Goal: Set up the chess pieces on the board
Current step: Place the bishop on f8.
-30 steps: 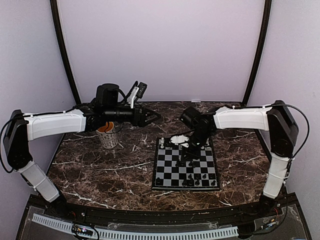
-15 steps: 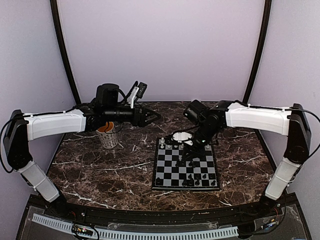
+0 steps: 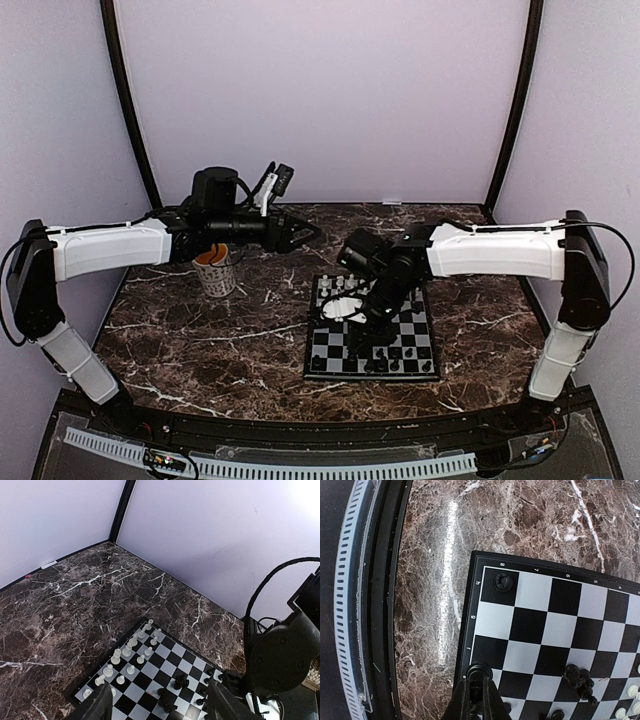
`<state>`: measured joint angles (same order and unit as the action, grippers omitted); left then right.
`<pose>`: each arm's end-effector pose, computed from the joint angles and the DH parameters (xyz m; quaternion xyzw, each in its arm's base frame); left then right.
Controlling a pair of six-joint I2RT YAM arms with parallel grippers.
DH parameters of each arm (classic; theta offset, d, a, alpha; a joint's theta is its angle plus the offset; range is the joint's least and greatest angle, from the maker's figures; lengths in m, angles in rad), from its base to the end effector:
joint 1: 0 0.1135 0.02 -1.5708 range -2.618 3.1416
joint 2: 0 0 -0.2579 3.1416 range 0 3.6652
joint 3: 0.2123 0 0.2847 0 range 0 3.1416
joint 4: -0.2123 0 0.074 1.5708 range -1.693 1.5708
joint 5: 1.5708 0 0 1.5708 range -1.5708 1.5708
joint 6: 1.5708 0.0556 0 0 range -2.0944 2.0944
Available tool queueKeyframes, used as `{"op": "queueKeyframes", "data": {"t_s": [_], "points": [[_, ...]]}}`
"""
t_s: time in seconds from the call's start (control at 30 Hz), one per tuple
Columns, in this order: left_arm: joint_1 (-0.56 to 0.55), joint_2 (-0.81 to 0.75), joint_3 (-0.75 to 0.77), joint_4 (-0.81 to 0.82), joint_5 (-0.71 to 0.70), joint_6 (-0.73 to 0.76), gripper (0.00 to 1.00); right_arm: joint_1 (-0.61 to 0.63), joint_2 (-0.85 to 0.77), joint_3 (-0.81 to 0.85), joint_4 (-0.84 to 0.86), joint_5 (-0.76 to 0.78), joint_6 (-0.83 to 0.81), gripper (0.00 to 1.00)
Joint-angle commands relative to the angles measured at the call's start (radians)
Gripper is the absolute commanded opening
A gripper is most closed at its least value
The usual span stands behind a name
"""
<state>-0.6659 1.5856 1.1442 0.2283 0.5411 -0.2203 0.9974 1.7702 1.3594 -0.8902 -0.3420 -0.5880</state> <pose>0.3126 -0.2820 0.2810 0.3294 0.6944 -0.4473 0.4574 0.1926 0.3326 0.1883 -0.7115 0.6691 0.1920 0.0955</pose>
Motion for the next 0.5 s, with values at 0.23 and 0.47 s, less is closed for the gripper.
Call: {"op": "queueKeyframes", "data": {"t_s": [0.23,0.47], "points": [[-0.006,-0.056,0.032,-0.025,-0.023,0.032,0.66,0.045,0.069,0.026,0.012,0.043,0.017,0.09],[-0.005,-0.057,0.031,-0.024,-0.022,0.033,0.66,0.050,0.085,0.029,0.029,0.057,0.026,0.09]]}}
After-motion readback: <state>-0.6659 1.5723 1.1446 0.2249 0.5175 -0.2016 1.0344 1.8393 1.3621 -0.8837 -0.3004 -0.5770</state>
